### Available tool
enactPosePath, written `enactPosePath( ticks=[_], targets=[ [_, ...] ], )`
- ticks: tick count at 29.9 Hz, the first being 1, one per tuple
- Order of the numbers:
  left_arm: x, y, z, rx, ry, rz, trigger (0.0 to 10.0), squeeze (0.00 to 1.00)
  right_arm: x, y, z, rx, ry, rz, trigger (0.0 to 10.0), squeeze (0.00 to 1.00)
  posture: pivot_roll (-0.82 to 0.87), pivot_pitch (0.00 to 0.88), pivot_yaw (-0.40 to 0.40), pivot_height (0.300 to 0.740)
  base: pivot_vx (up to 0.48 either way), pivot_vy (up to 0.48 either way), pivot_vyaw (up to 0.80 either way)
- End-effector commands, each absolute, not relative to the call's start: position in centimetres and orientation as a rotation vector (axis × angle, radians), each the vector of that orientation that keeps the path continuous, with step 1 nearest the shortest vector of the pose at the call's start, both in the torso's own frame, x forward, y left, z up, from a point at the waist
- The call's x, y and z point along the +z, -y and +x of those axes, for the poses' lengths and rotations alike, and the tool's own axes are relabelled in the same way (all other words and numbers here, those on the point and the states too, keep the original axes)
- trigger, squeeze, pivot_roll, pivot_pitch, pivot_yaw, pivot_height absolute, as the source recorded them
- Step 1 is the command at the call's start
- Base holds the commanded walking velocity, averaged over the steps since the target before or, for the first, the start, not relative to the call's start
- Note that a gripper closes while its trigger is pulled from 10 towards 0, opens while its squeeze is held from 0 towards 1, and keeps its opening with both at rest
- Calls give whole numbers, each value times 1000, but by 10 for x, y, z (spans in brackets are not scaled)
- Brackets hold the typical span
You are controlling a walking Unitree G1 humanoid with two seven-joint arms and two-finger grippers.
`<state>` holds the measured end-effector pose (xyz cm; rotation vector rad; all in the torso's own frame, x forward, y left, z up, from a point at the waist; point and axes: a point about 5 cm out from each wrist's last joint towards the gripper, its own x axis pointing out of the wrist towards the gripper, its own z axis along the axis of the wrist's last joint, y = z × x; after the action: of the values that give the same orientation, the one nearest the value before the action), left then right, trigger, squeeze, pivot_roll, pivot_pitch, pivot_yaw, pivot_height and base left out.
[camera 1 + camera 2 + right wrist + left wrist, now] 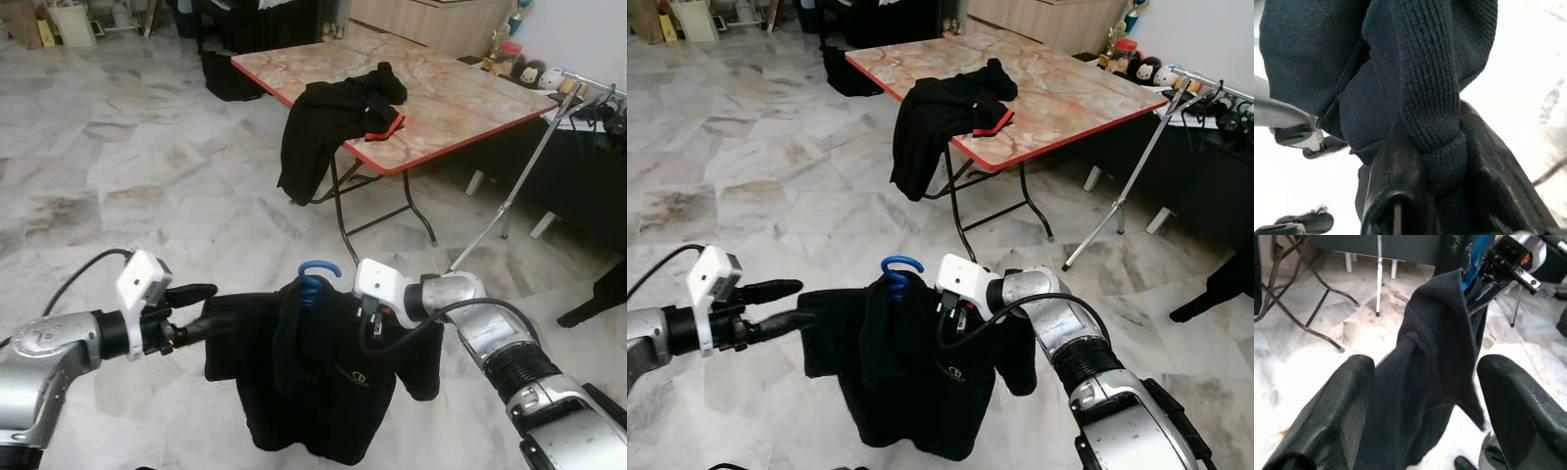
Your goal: Hang hanger
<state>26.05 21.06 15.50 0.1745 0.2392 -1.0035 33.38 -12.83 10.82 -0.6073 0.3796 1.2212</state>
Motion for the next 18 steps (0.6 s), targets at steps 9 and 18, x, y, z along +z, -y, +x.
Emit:
enactPosePath(
  ticks=[9,18],
  targets=[
    [144,-196,278,-999,-238,303,10000,0,119,125,322,1364,-322,-633,10000,0,47,0,-63,740,0,0,0],
    [146,-185,273,-1131,-234,265,10000,0,117,122,320,1381,-330,-642,10000,0,44,0,-66,740,0,0,0]
  ],
)
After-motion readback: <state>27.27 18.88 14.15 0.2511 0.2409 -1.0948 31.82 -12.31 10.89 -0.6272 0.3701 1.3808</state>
